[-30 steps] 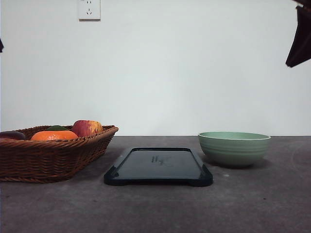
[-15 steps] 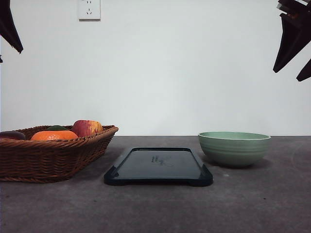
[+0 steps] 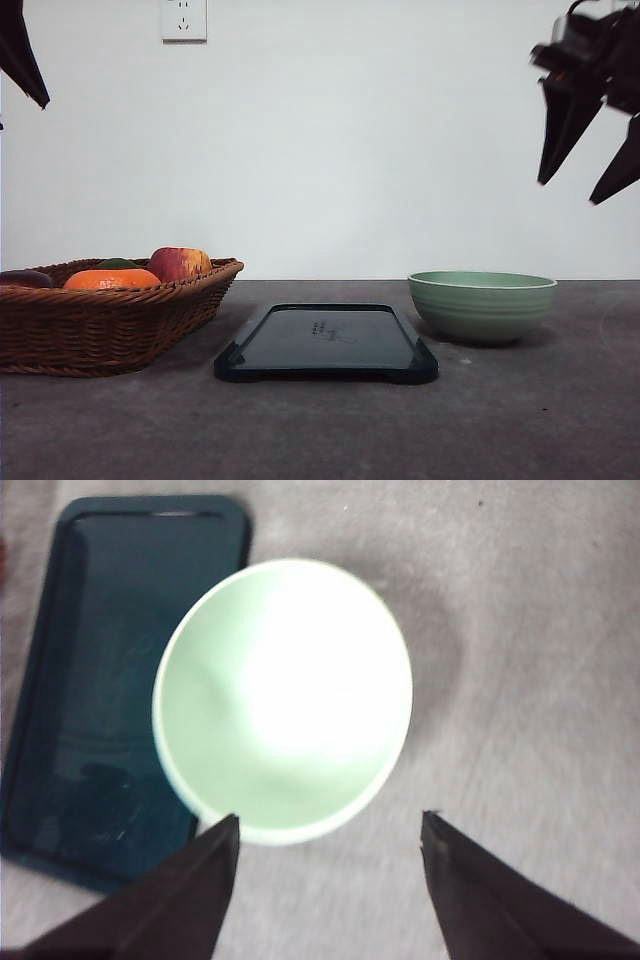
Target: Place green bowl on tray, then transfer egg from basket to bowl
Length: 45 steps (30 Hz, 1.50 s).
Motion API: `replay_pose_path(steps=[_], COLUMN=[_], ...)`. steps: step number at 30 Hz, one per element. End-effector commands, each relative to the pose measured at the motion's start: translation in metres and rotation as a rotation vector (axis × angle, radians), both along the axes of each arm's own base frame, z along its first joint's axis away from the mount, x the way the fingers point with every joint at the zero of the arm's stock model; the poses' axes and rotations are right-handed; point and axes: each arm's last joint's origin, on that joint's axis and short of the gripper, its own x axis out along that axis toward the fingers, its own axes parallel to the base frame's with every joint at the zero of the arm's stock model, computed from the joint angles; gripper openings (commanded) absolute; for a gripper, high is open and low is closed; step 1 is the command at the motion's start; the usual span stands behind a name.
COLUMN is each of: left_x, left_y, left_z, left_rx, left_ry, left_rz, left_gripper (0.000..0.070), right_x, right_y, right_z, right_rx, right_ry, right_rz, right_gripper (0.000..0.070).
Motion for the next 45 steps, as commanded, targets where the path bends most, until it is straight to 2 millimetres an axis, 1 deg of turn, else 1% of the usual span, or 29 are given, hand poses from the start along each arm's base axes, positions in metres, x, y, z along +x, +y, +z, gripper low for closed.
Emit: replay_pose_path(steps=[1,6,9,15,22,24,27,31,32,36,39,42,45], left_x=[0.003,0.005,0.006,0.006,0.007,0.007,0.008,0.008,0.008,0.008,0.008,0.008,0.009], left_y=[0.0,0.0,-0.001,-0.001,-0.001,-0.001,-0.001,-0.001,-0.001,-0.001,-0.001,-0.001,-0.001], left_z=[0.007,0.008,0.01,0.01,0.011,0.011,0.012,0.012,0.012,0.012,0.012,0.013,0.013], left_rx=[0.005,-0.002,-0.009,-0.01,-0.01,-0.01,-0.011,-0.011,-0.011,-0.011,-0.01,-0.011,-0.011], left_ry=[-0.031,-0.052,-0.072,-0.078,-0.08,-0.084,-0.096,-0.099,-0.1,-0.1,-0.102,-0.109,-0.119], left_rz=[-0.012,-0.006,0.0,0.0,0.0,0.0,0.0,0.0,0.0,0.0,0.0,0.0,0.0], left_gripper=[0.0311,0.0311,0.0311,0.0311,0.0311,0.0311,0.0311,0.0311,0.0311,0.0311,0.031,0.031,0.031], right_x=[0.012,0.037,0.047,0.058,0.067,0.069,0.07,0.071,0.07,0.069,0.069,0.07,0.071], right_y=[0.001,0.001,0.002,0.004,0.005,0.006,0.007,0.009,0.009,0.01,0.011,0.014,0.02], right_z=[-0.004,-0.02,-0.029,-0.044,-0.064,-0.07,-0.075,-0.075,-0.075,-0.074,-0.067,-0.052,-0.029], right_rx=[-0.018,-0.089,-0.09,-0.089,-0.088,-0.083,-0.086,-0.085,-0.082,-0.066,-0.066,-0.069,-0.072], right_ry=[0.005,0.042,0.066,0.083,0.121,0.134,0.146,0.139,0.142,0.153,0.173,0.194,0.201], right_rz=[0.01,-0.004,-0.002,0.005,0.011,0.017,0.021,0.026,0.028,0.037,0.036,0.045,0.062], right_gripper=[0.0359,0.0359,0.0358,0.0358,0.0357,0.032,0.019,0.0032,0.0006,0.0001,0.0001,0.0001,0.0001])
